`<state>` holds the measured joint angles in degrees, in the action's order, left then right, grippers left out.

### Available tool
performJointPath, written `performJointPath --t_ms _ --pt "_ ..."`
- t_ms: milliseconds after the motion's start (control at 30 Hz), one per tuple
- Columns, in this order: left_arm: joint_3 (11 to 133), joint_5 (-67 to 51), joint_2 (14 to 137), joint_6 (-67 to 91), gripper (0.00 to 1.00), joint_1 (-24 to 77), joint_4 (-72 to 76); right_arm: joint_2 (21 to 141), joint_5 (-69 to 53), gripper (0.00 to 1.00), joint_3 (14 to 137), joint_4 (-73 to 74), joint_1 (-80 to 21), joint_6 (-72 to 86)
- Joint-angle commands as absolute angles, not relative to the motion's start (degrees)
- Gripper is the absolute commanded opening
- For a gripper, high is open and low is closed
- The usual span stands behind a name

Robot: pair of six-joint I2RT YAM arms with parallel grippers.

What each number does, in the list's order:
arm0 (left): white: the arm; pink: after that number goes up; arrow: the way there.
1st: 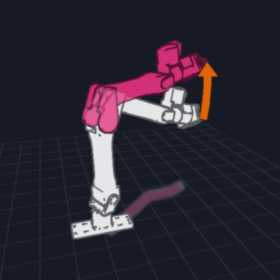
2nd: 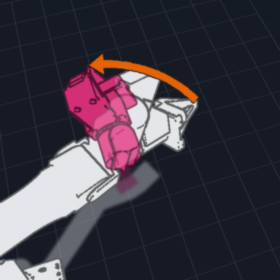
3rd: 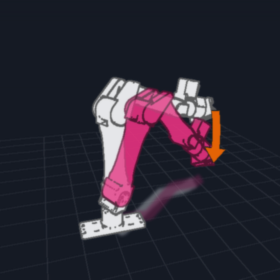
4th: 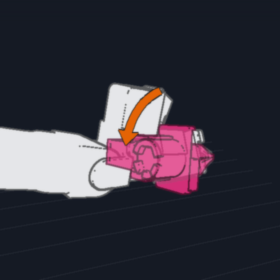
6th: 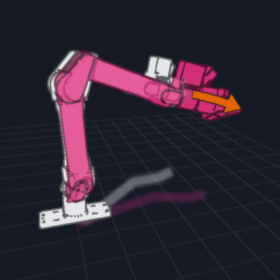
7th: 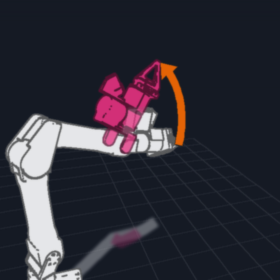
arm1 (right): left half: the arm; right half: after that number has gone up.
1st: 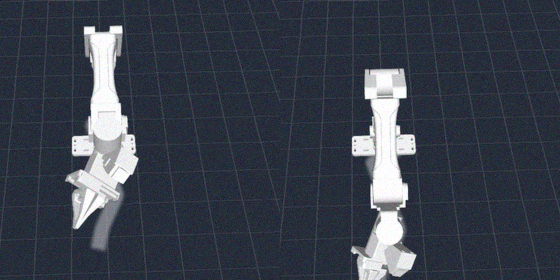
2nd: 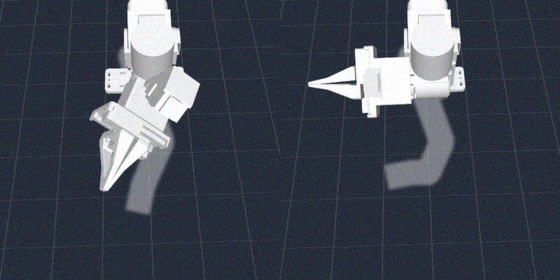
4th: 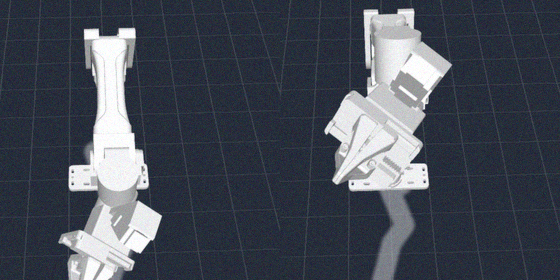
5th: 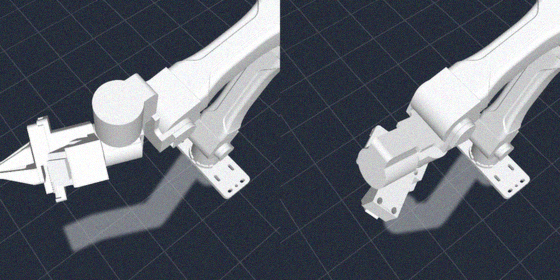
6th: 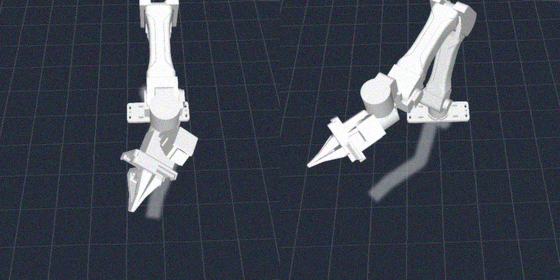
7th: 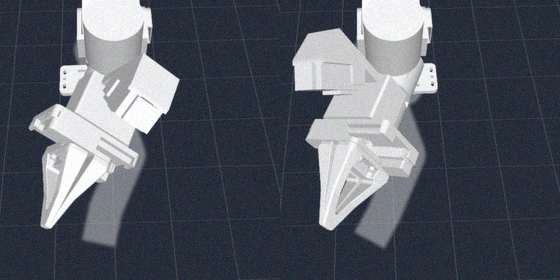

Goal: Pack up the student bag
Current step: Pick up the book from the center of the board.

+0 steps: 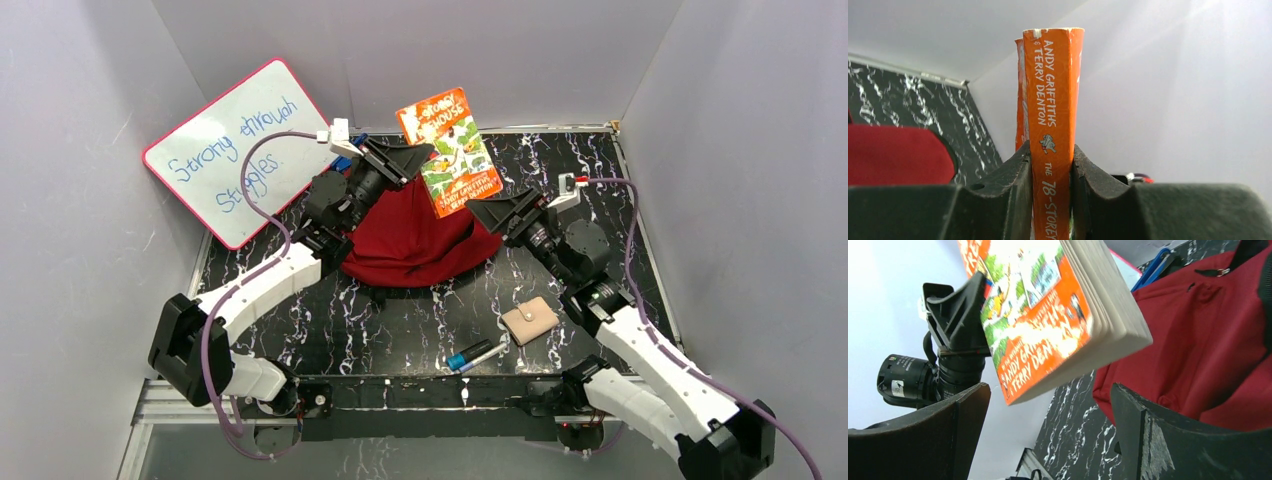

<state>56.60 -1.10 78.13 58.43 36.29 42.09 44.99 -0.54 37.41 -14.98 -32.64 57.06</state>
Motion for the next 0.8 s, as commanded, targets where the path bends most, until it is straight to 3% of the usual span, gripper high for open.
performJointPath --t_ms 0,367,767 --pt "61.0 4.6 74.7 57.8 0.0 35.5 51.9 47.7 -4.2 0.99 41.2 -27.1 -32.6 59.1" --pt "63.3 6.0 74.7 61.1 0.0 35.3 56.4 57.2 -7.5 0.99 43.1 -45.9 -32.6 66.2" --pt "64.6 5.2 74.2 63.9 0.0 35.3 57.7 62.5 -7.2 0.99 48.2 -47.3 -32.6 68.8"
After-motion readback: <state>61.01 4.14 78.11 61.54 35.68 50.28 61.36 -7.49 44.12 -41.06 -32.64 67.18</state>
